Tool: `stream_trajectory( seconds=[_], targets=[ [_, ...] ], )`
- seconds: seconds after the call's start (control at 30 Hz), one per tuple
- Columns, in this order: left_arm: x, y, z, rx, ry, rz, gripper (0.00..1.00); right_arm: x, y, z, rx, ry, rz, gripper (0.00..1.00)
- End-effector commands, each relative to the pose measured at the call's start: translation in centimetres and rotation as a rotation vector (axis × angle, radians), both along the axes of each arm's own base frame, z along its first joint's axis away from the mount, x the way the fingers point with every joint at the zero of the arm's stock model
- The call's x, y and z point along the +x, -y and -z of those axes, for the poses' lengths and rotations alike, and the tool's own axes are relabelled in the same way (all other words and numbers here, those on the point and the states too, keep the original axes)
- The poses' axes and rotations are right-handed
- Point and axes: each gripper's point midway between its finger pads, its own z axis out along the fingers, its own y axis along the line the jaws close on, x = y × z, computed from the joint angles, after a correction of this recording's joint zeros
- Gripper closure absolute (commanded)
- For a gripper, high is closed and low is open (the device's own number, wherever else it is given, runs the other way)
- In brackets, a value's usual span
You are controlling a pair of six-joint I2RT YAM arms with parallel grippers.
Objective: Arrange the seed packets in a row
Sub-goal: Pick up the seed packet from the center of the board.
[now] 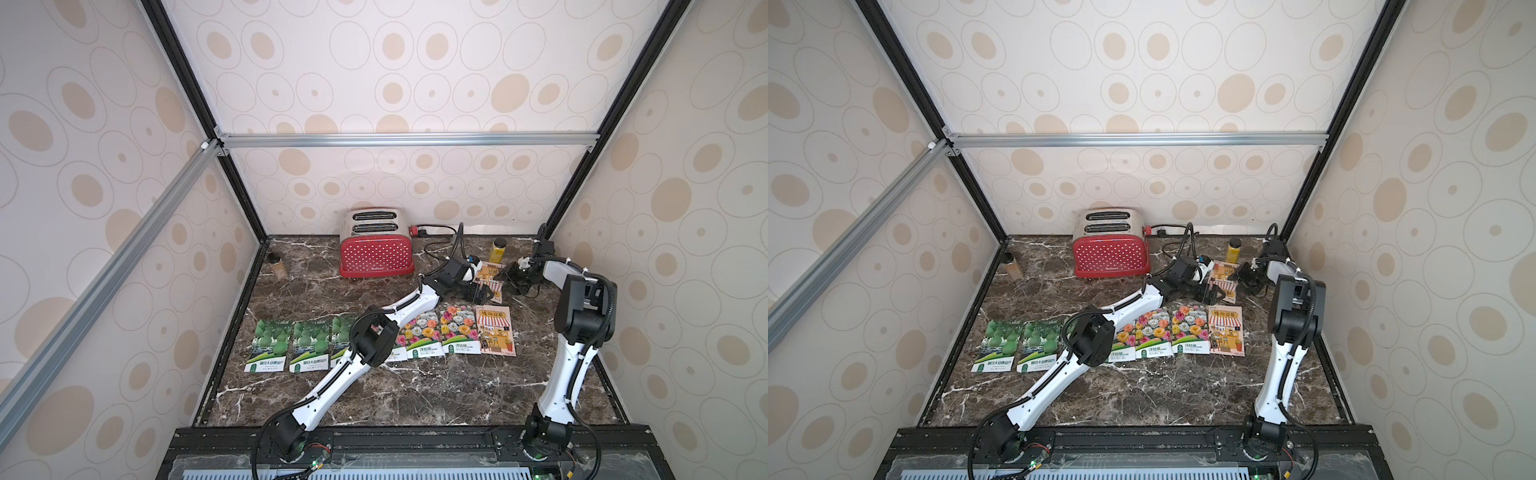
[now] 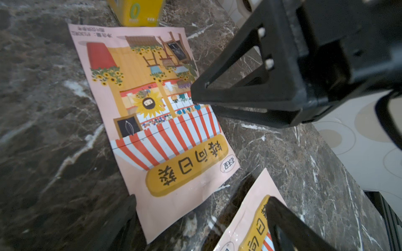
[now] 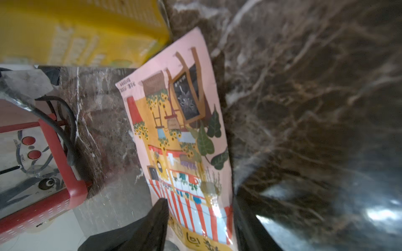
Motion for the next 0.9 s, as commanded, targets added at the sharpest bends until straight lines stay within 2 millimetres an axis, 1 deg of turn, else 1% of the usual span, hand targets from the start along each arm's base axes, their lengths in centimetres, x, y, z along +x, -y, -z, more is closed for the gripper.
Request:
stream_trajectory(
  seconds=[0.0, 0.07, 0.17, 0.2, 0.23, 0.3, 0.4, 0.53, 0.7, 0.77, 0.87],
  targets=[
    [-0.9, 0.1, 3.0, 0.032, -0.063, 0.005, 0.06, -1.3, -1.6, 3.5, 0.057, -0.094, -0.023, 0.53],
    [-0.8, 0.1, 2.9, 0.030, -0.060, 0.004, 0.05, -1.1, -2.0, 3.4, 0.069, -0.084, -0.035, 0.55],
    [-0.9, -0.1, 3.5, 0.043, -0.067, 0.001, 0.05, -1.0, -2.3, 3.0, 0.081, -0.070, -0.051, 0.59],
    [-0.9, -0.1, 3.7, 0.045, -0.069, 0.001, 0.05, -1.0, -2.4, 2.9, 0.081, -0.067, -0.056, 0.61],
    [-1.0, -0.1, 3.9, 0.048, -0.072, 0.004, 0.05, -1.1, -2.4, 2.9, 0.080, -0.068, -0.063, 0.66],
    [-1.0, -0.1, 4.1, 0.051, -0.074, 0.005, 0.05, -1.3, -2.5, 2.7, 0.079, -0.063, -0.075, 0.71],
    [-1.1, -0.2, 4.2, 0.053, -0.076, 0.006, 0.05, -1.4, -2.6, 2.9, 0.079, -0.061, -0.086, 0.85],
    [-1.1, -0.4, 3.9, 0.061, -0.064, 0.011, 0.06, -1.4, -2.8, 2.7, 0.086, -0.057, -0.103, 0.99],
    [-0.7, -0.9, 3.5, 0.078, -0.034, -0.003, 0.07, -1.3, -2.8, 1.4, 0.073, -0.031, -0.130, 1.00],
    [-0.4, -1.2, 2.9, 0.076, -0.019, -0.013, 0.10, -1.3, -2.8, 0.6, 0.066, -0.015, -0.140, 1.00],
    [0.4, -2.1, 1.7, 0.077, 0.024, -0.053, 0.10, -1.5, -2.9, -1.1, 0.056, 0.010, -0.160, 1.00]
  ],
)
